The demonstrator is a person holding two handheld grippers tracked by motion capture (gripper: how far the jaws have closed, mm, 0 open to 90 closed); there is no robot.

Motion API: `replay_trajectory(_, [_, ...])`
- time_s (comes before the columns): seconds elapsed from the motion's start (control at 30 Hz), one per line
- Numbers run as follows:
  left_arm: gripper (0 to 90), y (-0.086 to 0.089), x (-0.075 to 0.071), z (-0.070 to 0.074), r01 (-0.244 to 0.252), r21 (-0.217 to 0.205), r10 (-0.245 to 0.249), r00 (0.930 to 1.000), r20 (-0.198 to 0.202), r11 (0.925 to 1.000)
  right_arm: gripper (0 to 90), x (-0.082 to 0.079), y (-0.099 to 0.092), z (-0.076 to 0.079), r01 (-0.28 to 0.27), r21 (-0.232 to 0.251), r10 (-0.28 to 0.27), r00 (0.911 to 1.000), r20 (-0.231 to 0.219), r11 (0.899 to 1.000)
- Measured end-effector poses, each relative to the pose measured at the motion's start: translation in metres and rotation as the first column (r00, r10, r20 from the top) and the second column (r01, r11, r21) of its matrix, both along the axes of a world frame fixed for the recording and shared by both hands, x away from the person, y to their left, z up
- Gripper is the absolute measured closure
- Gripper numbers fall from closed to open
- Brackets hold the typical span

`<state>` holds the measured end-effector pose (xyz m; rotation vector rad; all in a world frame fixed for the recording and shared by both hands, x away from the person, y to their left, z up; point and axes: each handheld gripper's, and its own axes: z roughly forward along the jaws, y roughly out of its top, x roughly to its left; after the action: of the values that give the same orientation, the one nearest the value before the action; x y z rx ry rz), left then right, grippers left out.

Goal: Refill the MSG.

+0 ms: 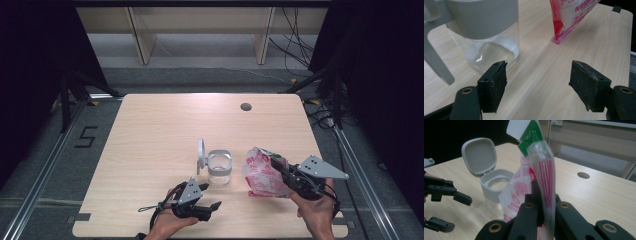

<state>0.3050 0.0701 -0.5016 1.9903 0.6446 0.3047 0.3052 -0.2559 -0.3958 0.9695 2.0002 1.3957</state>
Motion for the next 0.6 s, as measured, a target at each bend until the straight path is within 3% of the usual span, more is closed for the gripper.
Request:
replay_trajectory(0.03, [28.9,-0.003,-0.001,-0.001,0.007,-0.016,-0.007,1.0000,-0.004,0.9999,90.0,0.001,-0.001,0.001,-0.003,-0.006,0.003,0.9998,0.022,1.000])
replay_trajectory(0.13, [28.9,-0.009,-0.002,0.000,0.006,-0.001,-0.006,1.0000,0.000,1.0000,90.0,-0.001,-0.001,0.007,0.011,0.022,-0.011,0.9999,0.012,1.000])
replay_trajectory(0.2, [28.9,-0.015,-0.002,0.000,0.007,-0.004,-0.007,1.0000,0.005,1.0000,90.0,-0.002,-0.001,0.012,0.002,0.021,-0.003,0.9993,0.037,1.000])
replay_trajectory(0.23, [28.9,-0.021,-0.002,-0.001,0.017,-0.026,-0.017,0.9999,-0.003,0.9995,90.0,-0.002,-0.001,0.014,0.004,0.023,-0.005,0.9993,0.038,1.000])
replay_trajectory(0.43, [28.9,-0.053,-0.002,-0.002,0.068,-0.007,-0.068,0.9975,0.018,0.9977,90.0,-0.004,0.002,0.023,-0.002,0.033,0.000,0.9982,0.059,0.999])
replay_trajectory(0.47, [28.9,-0.059,-0.002,-0.003,0.064,-0.030,-0.064,0.9979,0.014,0.9975,90.0,-0.005,0.002,0.024,-0.002,0.030,0.000,0.9978,0.066,1.000])
replay_trajectory(0.5, [29.0,-0.062,-0.001,-0.002,0.071,-0.012,-0.071,0.9971,0.027,0.9974,90.0,-0.005,0.003,0.025,-0.005,0.029,0.003,0.9977,0.067,1.000])
replay_trajectory(0.6, [29.0,-0.073,-0.001,-0.002,0.078,-0.032,-0.077,0.9968,0.021,0.9965,90.0,-0.005,0.007,0.027,-0.035,0.034,0.033,0.9970,0.070,0.999])
